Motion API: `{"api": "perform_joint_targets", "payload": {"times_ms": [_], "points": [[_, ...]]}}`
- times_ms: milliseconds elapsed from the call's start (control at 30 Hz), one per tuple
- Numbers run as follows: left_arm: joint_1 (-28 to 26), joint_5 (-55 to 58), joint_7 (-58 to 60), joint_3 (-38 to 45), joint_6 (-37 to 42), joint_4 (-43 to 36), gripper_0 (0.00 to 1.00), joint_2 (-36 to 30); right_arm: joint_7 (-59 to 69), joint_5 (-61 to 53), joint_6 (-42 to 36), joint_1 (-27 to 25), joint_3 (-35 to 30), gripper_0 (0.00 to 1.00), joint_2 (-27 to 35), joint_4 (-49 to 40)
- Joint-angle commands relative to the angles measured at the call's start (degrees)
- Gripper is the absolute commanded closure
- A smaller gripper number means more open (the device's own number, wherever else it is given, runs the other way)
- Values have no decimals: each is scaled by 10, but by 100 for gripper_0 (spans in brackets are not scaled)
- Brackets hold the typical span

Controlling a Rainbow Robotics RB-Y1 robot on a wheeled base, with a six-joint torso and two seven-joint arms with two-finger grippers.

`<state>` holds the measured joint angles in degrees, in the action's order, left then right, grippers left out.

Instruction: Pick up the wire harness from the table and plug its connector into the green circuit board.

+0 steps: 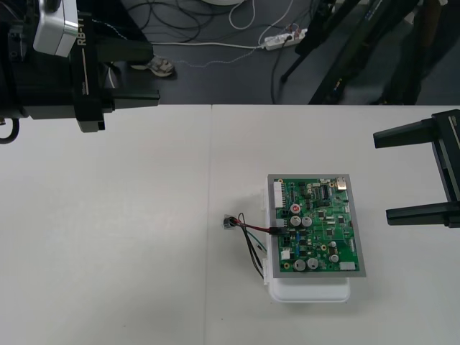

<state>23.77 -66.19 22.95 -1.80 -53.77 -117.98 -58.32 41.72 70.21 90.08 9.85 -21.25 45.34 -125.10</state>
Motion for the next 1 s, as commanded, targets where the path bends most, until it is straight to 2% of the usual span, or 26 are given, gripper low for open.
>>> {"api": "perform_joint_targets", "payload": {"times_ms": [33, 1000], "points": [[20, 7, -19, -7, 15, -13, 45, -23, -15, 3, -1, 16, -19, 0, -3, -15], [20, 7, -19, -7, 15, -13, 45, -23, -15, 3, -1, 16, -19, 0, -3, -15]]}}
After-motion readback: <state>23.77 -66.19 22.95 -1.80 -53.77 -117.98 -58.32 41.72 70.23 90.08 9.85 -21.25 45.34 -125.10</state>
